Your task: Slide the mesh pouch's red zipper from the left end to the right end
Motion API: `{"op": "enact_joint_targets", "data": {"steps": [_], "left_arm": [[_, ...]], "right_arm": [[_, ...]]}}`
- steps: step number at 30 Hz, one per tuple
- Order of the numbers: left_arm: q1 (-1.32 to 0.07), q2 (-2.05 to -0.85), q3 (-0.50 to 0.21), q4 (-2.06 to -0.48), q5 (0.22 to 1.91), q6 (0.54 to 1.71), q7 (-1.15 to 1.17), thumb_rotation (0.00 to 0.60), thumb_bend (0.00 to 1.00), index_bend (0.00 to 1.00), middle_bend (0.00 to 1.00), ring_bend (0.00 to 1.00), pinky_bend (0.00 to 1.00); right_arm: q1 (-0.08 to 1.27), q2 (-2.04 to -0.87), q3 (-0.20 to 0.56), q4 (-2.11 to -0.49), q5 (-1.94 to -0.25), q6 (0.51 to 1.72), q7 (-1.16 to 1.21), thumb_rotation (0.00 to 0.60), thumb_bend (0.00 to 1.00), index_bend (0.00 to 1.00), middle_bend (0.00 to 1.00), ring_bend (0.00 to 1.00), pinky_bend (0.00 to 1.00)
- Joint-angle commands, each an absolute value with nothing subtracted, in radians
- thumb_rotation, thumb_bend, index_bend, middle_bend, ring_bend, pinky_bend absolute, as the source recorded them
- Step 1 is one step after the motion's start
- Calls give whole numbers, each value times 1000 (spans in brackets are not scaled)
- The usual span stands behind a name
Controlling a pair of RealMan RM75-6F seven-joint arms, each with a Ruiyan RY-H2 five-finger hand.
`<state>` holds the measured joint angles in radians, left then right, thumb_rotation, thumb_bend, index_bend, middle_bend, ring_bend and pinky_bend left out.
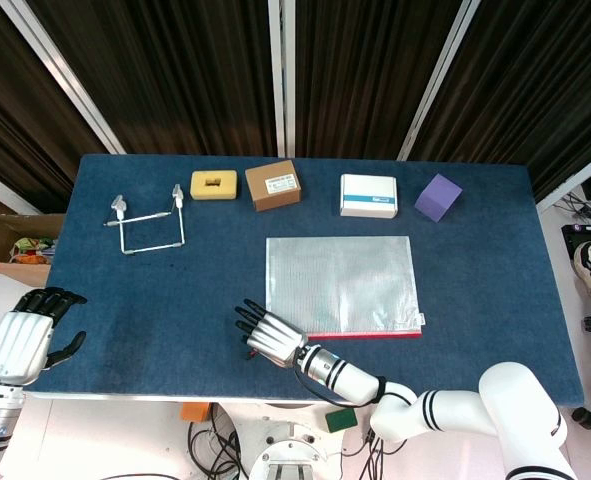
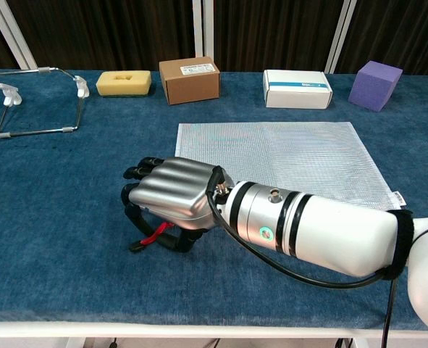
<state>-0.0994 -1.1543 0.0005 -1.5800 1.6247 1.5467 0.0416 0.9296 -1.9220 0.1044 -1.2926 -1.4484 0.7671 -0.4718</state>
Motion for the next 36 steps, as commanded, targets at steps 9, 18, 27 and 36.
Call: {"op": "enact_joint_targets", "data": {"steps": [9, 18, 27, 36], "left_arm": [[-97, -1155, 1, -1575, 1622, 1546, 35, 600, 260, 348, 342, 247, 264], [-95, -1157, 0, -1568, 1624, 1550, 30, 600, 260, 347, 341, 247, 263], [-109, -1168, -9, -1542, 1609, 1527, -25, 600, 260, 341, 339, 247, 263], [-196, -1208, -50, -1488, 1524, 1362, -339, 600, 260, 324, 314, 239, 263]], "right_arm": [[933, -1955, 99, -1260, -1448, 784, -466, 600, 438, 544, 244, 0, 0], [932, -1969, 96, -1241, -1469, 815, -441, 600, 438, 649, 295, 0, 0], [897, -1907, 82, -1301, -1536, 924, -392, 600, 438, 695, 321, 0, 0], [843, -1713, 53, -1453, -1661, 1087, -343, 600, 461, 699, 321, 0, 0]]}}
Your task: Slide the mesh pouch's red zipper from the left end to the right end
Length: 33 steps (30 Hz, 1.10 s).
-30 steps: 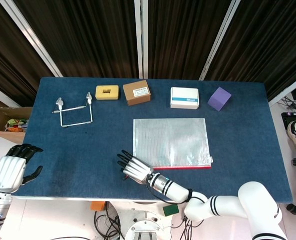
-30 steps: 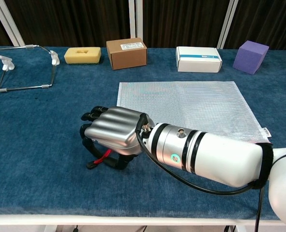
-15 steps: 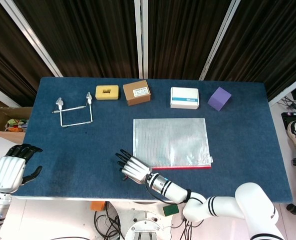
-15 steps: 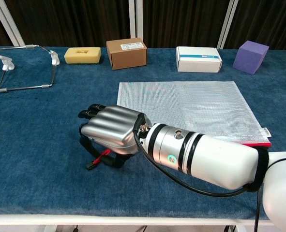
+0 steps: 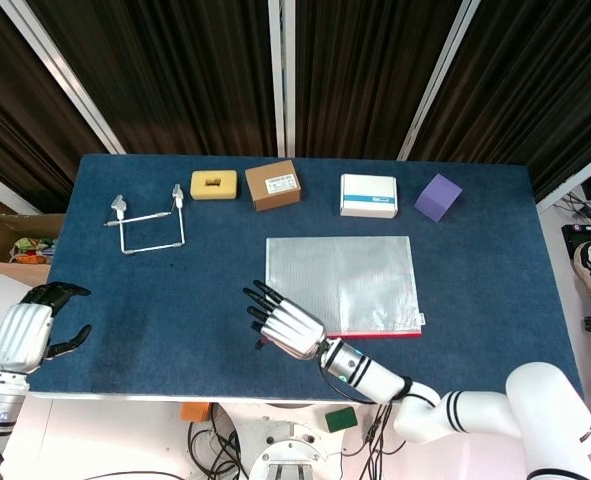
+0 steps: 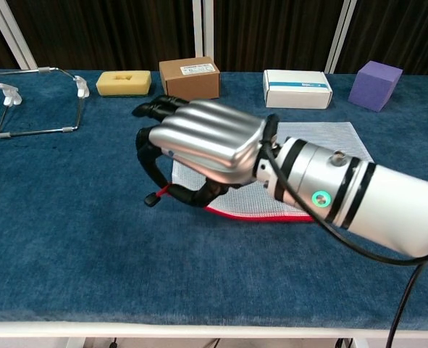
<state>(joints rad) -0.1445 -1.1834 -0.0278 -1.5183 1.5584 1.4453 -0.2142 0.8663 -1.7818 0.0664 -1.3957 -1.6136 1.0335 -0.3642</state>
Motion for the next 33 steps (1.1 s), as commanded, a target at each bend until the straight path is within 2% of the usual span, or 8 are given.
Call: {"op": "enact_joint_targets", "data": {"steps": [1, 8, 16, 33], "left_arm": [[-210, -1217, -54, -1480, 1525, 1346, -362, 600, 260, 324, 310, 235, 263], [-349, -1295, -78, -1443, 1574, 1211, -524, 600, 263, 323, 253, 173, 252], [-501, -1407, -74, -1396, 1634, 1084, -674, 600, 276, 325, 226, 137, 214], [-644, -1590, -68, -1263, 1704, 1127, -809, 600, 284, 350, 210, 110, 193]], "right_arm": [[840, -1694, 52, -1467, -1673, 1100, -340, 600, 462, 699, 321, 0, 0], [830, -1577, 57, -1558, -1751, 1165, -348, 600, 474, 700, 317, 0, 0], [829, -1536, 78, -1557, -1819, 1217, -371, 600, 477, 703, 302, 0, 0], [876, -1602, 133, -1454, -1807, 1203, -288, 600, 477, 702, 287, 0, 0]]}}
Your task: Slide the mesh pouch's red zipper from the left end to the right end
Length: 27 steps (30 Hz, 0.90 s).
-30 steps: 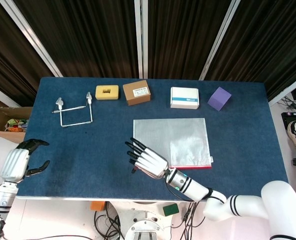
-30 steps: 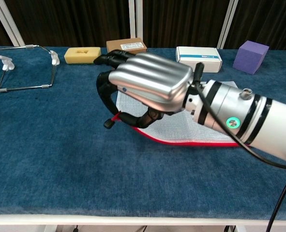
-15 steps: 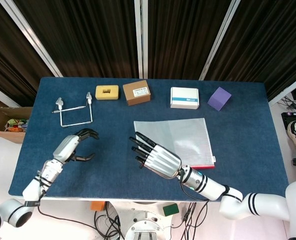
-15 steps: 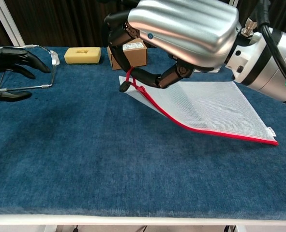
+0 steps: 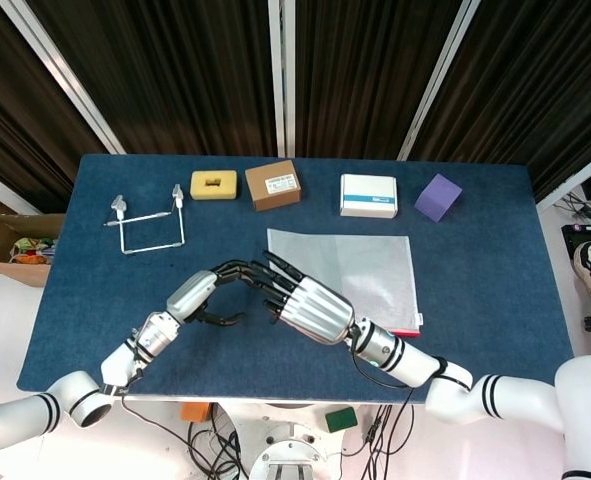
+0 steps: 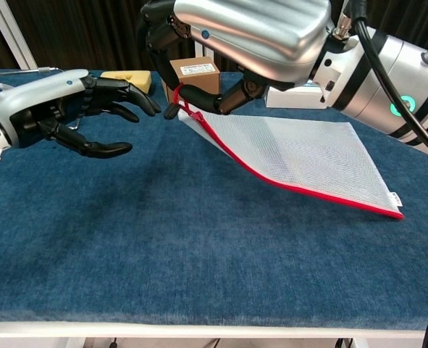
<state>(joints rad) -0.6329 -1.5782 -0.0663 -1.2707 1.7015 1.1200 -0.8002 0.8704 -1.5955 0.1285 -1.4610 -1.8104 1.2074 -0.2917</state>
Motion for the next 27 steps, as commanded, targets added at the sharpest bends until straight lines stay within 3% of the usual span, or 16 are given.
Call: {"op": "enact_joint_targets", "data": {"steps": [1, 27], "left_arm": [[-650, -1596, -68, -1259, 1705, 1130, -813, 600, 284, 352, 210, 110, 192], [-747, -1761, -43, -1072, 1693, 1180, -905, 600, 341, 413, 201, 99, 185]], "right_arm": [[878, -1605, 135, -1451, -1805, 1201, -285, 600, 477, 703, 287, 0, 0], [914, -1648, 153, -1383, -1784, 1207, -220, 600, 477, 703, 281, 0, 0]]}}
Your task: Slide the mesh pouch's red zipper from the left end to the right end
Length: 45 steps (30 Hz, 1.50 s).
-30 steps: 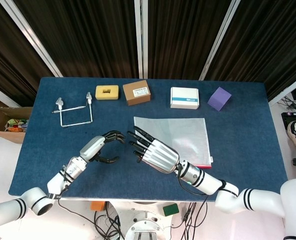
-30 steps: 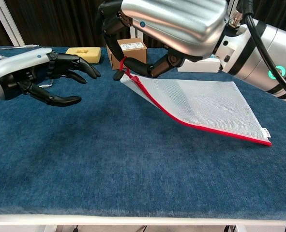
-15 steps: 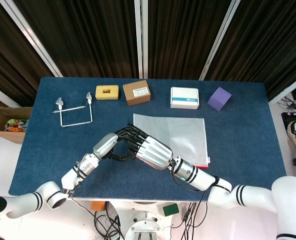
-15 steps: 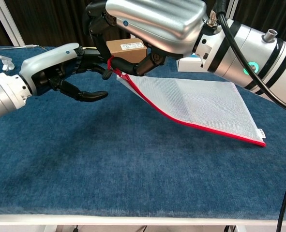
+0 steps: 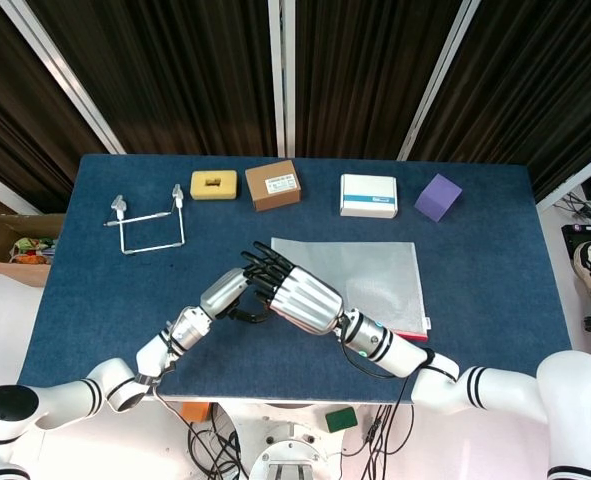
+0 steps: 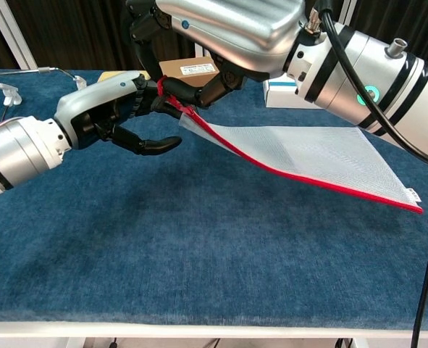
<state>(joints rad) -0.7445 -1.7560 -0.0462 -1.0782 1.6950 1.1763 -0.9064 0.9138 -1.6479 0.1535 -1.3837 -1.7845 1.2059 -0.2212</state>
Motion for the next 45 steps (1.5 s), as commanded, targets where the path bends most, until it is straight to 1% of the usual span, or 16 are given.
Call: {"op": "enact_joint_targets", "data": {"steps": [1, 11, 19, 30, 34, 39, 45], "left_arm": [[-746, -1765, -42, -1068, 1692, 1185, -904, 600, 341, 414, 201, 99, 185], [-741, -1771, -22, -1062, 1680, 1203, -925, 600, 341, 448, 202, 99, 184], [-744, -1785, -16, -1045, 1669, 1202, -903, 600, 341, 453, 202, 99, 185], [-746, -1807, -15, -1029, 1660, 1211, -911, 600, 346, 552, 210, 99, 184], [-745, -1809, -16, -1025, 1653, 1211, -918, 600, 347, 572, 210, 99, 185], [-739, -1805, -17, -1028, 1645, 1218, -930, 600, 349, 604, 212, 99, 185], [-726, -1794, -23, -1045, 1628, 1230, -960, 600, 375, 639, 227, 100, 184]], "right_arm": [[914, -1647, 152, -1382, -1784, 1208, -221, 600, 477, 703, 281, 0, 0], [913, -1649, 146, -1369, -1777, 1212, -206, 600, 477, 703, 282, 0, 0], [918, -1652, 144, -1364, -1779, 1215, -198, 600, 477, 703, 283, 0, 0], [919, -1659, 143, -1350, -1775, 1221, -196, 600, 477, 702, 284, 0, 0], [915, -1658, 138, -1349, -1777, 1227, -200, 600, 477, 702, 284, 0, 0], [905, -1654, 128, -1350, -1782, 1240, -202, 600, 477, 702, 284, 0, 0], [880, -1641, 106, -1361, -1798, 1266, -223, 600, 477, 702, 284, 0, 0]]}}
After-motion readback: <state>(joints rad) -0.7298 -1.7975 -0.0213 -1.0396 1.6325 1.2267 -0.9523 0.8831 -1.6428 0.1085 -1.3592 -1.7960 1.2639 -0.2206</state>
